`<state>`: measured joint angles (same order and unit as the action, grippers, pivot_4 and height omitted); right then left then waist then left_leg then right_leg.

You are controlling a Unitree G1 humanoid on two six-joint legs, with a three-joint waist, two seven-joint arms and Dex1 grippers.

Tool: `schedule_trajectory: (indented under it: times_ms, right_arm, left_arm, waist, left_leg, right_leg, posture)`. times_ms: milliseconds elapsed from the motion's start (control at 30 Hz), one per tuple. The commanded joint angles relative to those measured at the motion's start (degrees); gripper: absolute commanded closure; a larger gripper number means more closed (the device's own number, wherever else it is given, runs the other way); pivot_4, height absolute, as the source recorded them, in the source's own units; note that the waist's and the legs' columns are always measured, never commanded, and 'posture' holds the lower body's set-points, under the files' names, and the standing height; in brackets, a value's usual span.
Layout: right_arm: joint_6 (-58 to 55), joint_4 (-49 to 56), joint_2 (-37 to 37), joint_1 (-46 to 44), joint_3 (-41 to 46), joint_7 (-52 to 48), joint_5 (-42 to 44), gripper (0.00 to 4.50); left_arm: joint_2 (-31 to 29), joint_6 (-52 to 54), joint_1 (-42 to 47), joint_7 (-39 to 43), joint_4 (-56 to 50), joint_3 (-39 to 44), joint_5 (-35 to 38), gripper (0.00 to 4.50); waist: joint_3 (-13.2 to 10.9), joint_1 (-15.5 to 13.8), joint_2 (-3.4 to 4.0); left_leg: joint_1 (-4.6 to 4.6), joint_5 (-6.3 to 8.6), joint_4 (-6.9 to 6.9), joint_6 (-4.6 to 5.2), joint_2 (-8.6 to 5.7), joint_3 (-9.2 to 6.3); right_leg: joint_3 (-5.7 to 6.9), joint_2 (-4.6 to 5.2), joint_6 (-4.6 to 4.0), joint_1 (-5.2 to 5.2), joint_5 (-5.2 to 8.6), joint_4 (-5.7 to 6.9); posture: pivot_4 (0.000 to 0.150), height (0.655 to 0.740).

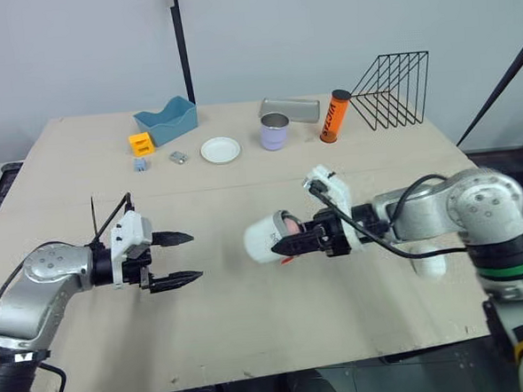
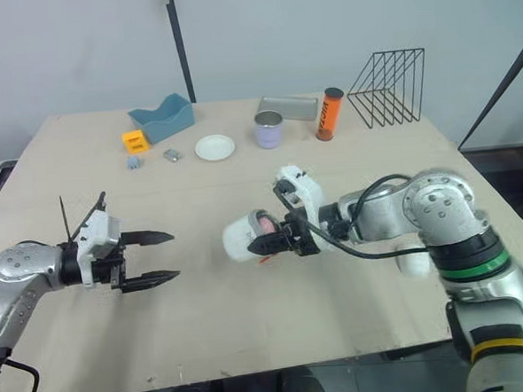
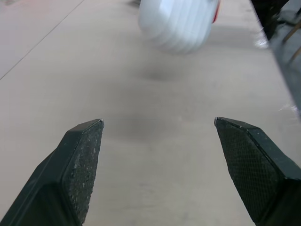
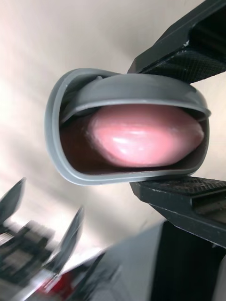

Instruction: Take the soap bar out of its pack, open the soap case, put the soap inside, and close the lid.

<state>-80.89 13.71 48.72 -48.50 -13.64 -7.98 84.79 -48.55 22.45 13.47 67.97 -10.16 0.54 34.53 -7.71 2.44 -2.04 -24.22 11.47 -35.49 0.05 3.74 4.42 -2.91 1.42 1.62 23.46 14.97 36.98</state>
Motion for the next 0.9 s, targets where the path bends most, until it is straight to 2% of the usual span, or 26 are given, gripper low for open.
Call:
schedule_trajectory:
  times_ms: [33,133,233,300,433,600,667,900]
  right_arm:
    - [2.4,6.2,4.7,-4.0,-4.4,-12.2,-12.9,2.41]
    - [9.7,10.3,11.0,-6.9,-12.1,-23.7,-27.7,2.41]
    - [22.2,12.9,17.4,-8.4,-21.1,-35.7,-45.2,2.41]
    - [28.0,12.3,18.4,-7.9,-22.9,-41.9,-51.5,2.41]
    - [33.5,11.2,17.6,-7.1,-23.1,-50.7,-58.5,2.41]
    - [33.7,9.1,13.3,-8.6,-23.4,-56.7,-64.1,2.41]
    - [33.5,7.8,11.6,-10.0,-25.1,-59.2,-67.1,2.41]
    - [31.3,5.3,5.9,-11.9,-26.9,-62.5,-71.3,2.41]
  left_arm:
    - [-0.3,5.4,2.2,-0.1,-3.4,2.4,5.0,0.49]
    - [0.5,7.4,3.4,-0.4,-4.8,2.2,6.2,0.49]
    - [2.4,5.9,4.3,-1.2,-5.4,0.1,4.1,0.49]
    - [3.7,5.7,4.5,-1.6,-5.4,-0.6,3.2,0.49]
    - [6.7,2.0,5.1,-2.0,-4.4,-2.7,-0.5,0.49]
    - [11.5,-4.9,7.3,-2.7,-0.9,-5.9,-6.6,0.49]
    - [13.5,-8.3,8.7,-2.6,0.8,-8.1,-9.7,0.00]
    - [17.6,-9.5,11.9,-3.6,3.1,-12.0,-13.1,0.00]
  waist:
    - [0.0,-0.1,0.02]
    - [0.0,-0.1,0.04]
    - [-0.1,-0.4,0.13]
    - [-0.1,-0.6,0.13]
    - [-0.1,-0.6,0.13]
    - [-0.1,-0.6,0.12]
    - [-0.1,-0.8,0.12]
    - [-0.1,-1.1,0.12]
  left_leg:
    - [0.00,0.00,-0.01,0.00,0.00,-0.01]
    - [0.01,0.01,0.01,-0.02,-0.01,0.01]
    - [0.01,0.01,0.01,-0.02,-0.07,0.02]
    - [0.03,0.02,0.01,-0.03,-0.11,0.07]
    - [0.03,0.01,-0.01,-0.03,-0.08,0.15]
    - [0.04,0.00,-0.07,-0.05,-0.06,0.11]
    - [0.05,0.00,-0.12,-0.05,-0.06,0.12]
    - [0.04,0.00,-0.14,-0.06,-0.09,0.13]
  right_leg:
    - [0.01,0.04,-0.02,0.00,0.01,0.00]
    - [0.06,0.14,-0.07,0.03,0.03,-0.01]
    - [0.10,0.21,-0.08,0.25,0.06,-0.02]
    - [0.10,0.24,-0.08,0.32,0.06,-0.03]
    - [0.06,0.06,-0.04,0.14,0.01,-0.01]
    - [0.07,-0.01,-0.06,0.08,-0.04,0.00]
    - [0.07,-0.01,-0.07,0.06,-0.07,0.01]
    - [0.06,-0.01,-0.35,0.05,-0.23,0.02]
  posture:
    - [0.150,0.7393]
    - [0.150,0.7393]
    - [0.150,0.7393]
    - [0.150,0.7393]
    - [0.150,0.7393]
    - [0.150,0.7393]
    - [0.150,0.7393]
    - [0.150,0.7393]
